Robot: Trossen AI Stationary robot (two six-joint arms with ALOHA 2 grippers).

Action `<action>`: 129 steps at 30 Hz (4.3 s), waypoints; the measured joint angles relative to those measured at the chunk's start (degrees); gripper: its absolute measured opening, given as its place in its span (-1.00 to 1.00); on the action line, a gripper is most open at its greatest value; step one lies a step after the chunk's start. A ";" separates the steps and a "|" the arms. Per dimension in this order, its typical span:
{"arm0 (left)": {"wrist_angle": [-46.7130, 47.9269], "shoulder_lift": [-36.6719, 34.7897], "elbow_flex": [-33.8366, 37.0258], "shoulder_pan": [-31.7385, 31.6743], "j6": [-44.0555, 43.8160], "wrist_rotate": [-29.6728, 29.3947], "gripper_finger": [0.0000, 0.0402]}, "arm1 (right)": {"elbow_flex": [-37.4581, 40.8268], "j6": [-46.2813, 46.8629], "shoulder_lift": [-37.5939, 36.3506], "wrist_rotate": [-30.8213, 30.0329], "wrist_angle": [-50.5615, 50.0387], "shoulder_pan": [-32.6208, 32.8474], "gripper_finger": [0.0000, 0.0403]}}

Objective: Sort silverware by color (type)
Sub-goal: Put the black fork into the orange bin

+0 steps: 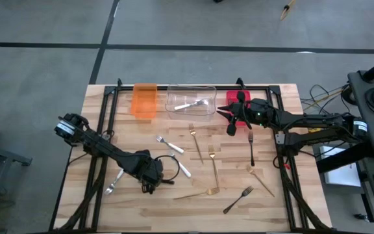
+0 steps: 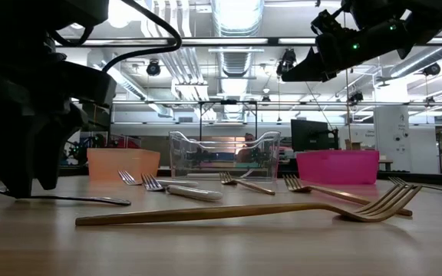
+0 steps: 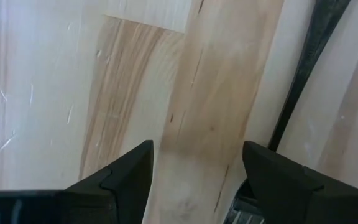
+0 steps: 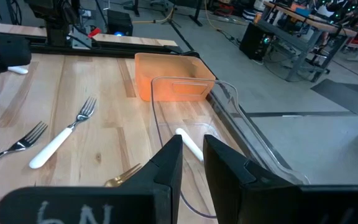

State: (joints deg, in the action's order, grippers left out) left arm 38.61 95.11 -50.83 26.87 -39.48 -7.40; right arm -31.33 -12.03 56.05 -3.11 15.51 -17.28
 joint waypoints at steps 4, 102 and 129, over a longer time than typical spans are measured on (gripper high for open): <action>0.13 -0.32 -0.20 0.00 0.00 0.67 0.14 | 0.00 0.00 0.00 0.00 -0.02 0.00 -0.72; -2.23 -5.49 -0.92 3.93 -3.05 -1.63 -1.00 | 0.00 0.04 0.00 0.02 -0.06 0.00 -0.72; -54.23 -18.85 0.93 -13.57 50.62 -12.44 -1.00 | 0.00 3.17 -0.02 0.74 4.97 0.00 -0.72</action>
State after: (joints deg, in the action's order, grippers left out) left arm -15.62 76.26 -49.90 13.31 11.14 -19.84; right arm -31.33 -8.86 56.03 -2.37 20.48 -17.28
